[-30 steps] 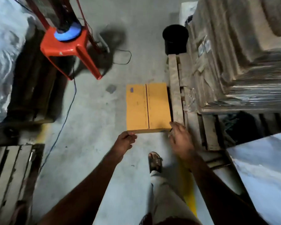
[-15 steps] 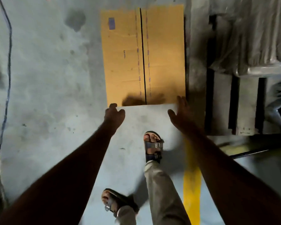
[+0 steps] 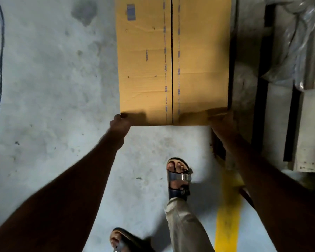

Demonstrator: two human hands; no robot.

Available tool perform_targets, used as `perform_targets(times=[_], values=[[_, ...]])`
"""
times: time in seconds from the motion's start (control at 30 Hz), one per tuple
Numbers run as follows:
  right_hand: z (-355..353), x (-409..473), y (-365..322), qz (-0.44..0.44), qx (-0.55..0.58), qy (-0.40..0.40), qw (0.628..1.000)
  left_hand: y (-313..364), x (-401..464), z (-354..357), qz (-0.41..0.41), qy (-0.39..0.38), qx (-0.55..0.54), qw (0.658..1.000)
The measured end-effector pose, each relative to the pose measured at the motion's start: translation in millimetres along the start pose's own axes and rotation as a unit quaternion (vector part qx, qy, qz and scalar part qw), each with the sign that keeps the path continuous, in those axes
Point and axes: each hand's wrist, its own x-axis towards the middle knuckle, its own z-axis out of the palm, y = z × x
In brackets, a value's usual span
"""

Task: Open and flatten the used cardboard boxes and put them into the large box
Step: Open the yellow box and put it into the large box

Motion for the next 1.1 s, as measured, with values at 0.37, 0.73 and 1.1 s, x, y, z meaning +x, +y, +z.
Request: perform_targets(times=[0.37,0.73,1.1], values=[[-97,-86,-109,-0.027,0.050,0.045,0.997,124,-160,-62,0.048,0.136,-0.106,0.984],[-244,-309,-178,-0.092,-0.049,0.077,0.992,188,-418,-189,0.169,0.162,-0.133,0.963],[-338,-659,-182,-0.173,0.150,0.316,0.921,139,-682,-330,0.325,0.199,-0.175,0.908]])
